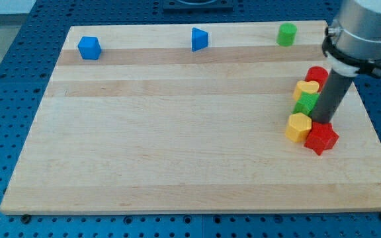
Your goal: Move the red star to the bottom center of the board
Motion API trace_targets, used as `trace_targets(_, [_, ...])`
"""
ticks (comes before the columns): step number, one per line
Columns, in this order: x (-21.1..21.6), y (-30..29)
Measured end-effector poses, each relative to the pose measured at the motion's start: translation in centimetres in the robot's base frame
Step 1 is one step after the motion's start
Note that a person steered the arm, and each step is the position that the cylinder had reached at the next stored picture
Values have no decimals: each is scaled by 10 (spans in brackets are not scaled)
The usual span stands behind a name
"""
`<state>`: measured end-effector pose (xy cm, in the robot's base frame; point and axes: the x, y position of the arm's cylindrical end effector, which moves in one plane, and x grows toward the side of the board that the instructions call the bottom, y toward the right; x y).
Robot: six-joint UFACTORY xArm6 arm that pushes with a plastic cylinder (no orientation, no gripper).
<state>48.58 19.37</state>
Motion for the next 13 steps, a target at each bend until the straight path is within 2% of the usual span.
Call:
trace_targets(1, [9, -7])
trace_targets(2, [-8, 41])
trace_targets(3, [13, 56])
trace_targets(5, [20, 54])
trace_targets(10, [62, -52])
trace_targets(11, [65, -48])
trace_targets(12, [75, -19])
trace_targets(13, [81, -20])
